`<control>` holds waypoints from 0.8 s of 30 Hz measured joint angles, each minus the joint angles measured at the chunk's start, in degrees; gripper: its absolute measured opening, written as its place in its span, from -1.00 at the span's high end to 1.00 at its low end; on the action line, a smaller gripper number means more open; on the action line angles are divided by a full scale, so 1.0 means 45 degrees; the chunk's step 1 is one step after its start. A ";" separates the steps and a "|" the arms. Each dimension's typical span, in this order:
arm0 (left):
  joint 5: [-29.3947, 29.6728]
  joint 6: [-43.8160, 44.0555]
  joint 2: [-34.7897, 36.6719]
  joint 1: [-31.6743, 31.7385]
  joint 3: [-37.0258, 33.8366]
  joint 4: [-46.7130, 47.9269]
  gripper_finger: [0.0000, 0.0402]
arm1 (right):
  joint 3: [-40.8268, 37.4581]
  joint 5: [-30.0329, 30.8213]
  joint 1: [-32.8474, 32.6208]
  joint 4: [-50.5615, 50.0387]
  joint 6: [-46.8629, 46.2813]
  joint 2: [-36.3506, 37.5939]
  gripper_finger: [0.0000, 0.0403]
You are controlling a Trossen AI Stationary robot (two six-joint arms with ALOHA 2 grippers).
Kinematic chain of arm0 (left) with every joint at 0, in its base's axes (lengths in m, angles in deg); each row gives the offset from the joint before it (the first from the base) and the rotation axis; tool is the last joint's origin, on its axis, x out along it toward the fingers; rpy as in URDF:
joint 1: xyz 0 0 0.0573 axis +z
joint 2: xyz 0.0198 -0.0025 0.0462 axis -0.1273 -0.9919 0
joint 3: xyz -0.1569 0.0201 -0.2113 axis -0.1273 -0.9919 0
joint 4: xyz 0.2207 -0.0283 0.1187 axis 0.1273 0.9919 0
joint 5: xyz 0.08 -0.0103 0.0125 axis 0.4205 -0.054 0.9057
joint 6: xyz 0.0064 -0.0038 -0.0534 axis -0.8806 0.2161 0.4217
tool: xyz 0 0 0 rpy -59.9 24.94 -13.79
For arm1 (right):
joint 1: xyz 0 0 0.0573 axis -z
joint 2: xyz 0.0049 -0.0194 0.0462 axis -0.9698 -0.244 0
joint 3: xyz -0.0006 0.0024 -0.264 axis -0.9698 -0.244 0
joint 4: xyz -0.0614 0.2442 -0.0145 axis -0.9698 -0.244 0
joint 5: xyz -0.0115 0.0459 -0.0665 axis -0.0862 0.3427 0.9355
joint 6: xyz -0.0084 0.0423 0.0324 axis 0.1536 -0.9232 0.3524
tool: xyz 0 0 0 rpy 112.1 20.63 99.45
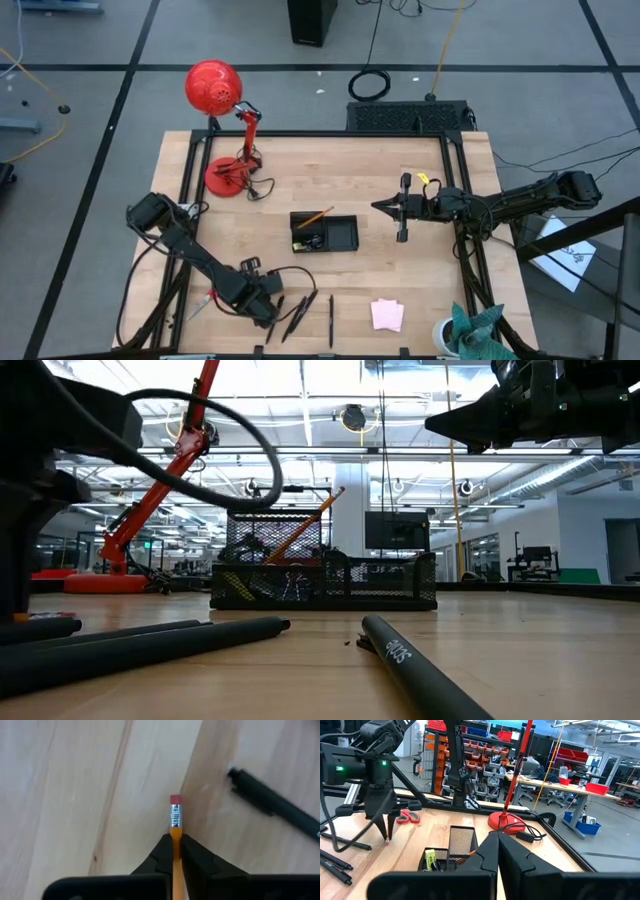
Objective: Pick and place office supplies into organizer
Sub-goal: Put the pencil into the desk organizer
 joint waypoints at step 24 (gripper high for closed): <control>0.3829 -0.7178 0.2534 0.1929 0.0294 -0.4125 0.88 | 0.0000 0.0000 0.0000 -0.0029 0.0020 0.0000 1.00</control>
